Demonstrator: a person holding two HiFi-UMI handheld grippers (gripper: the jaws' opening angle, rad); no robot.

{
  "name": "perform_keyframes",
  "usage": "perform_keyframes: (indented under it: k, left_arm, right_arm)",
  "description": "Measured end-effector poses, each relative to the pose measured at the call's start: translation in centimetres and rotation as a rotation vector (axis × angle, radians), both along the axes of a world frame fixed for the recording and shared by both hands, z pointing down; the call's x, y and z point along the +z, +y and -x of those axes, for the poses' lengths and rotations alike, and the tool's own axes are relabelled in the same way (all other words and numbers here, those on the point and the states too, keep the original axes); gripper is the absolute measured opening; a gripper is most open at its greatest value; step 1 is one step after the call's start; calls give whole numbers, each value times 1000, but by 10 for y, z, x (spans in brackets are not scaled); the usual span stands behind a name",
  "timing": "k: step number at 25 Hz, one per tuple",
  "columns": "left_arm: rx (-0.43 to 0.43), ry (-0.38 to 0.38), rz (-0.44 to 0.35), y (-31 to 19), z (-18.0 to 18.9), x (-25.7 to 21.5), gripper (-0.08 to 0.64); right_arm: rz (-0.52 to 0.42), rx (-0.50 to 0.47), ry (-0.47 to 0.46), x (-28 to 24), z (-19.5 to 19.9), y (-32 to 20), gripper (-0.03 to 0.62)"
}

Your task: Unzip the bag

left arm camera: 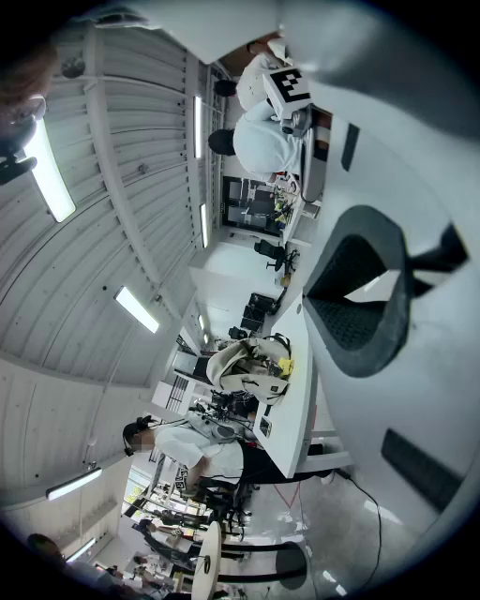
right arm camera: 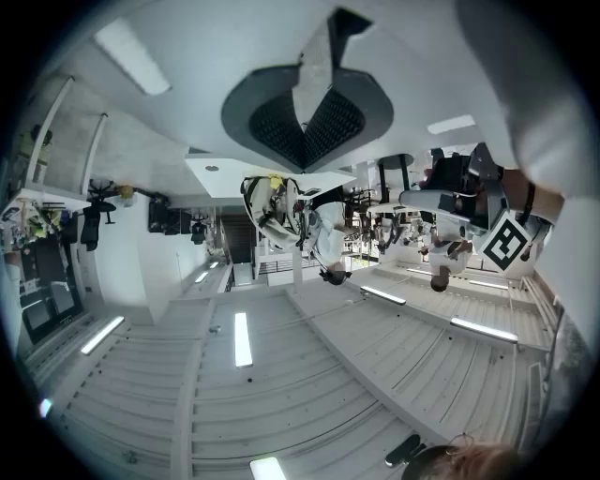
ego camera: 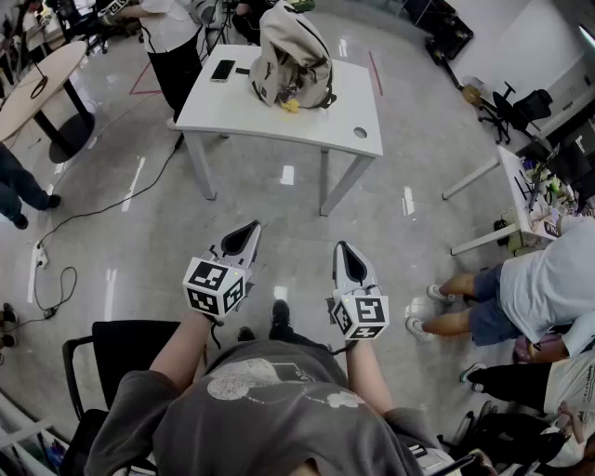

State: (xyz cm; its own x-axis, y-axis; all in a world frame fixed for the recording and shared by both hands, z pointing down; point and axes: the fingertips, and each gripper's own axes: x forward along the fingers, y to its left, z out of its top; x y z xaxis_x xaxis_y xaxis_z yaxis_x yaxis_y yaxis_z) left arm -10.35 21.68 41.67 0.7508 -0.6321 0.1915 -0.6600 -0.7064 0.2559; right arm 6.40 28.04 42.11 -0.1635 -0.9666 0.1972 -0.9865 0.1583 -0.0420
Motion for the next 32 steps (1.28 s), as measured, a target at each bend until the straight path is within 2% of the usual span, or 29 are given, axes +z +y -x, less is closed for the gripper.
perform_keyframes:
  k: [12, 19, 25, 32]
  left_arm:
    - [15, 1, 5, 4, -10, 3, 6]
    - [1, -5, 19, -2, -13, 9, 5]
    - [-37, -7, 16, -27, -22, 9, 6]
    - [-90, -31, -22, -70, -51, 7, 6]
  right_arm:
    - [22, 19, -6, 11, -9, 10, -2]
    - [7, 42, -44, 12, -21, 2, -2]
    - [3, 36, -59, 17, -38, -22, -2]
    - [13, -11, -79, 25, -73, -70, -2]
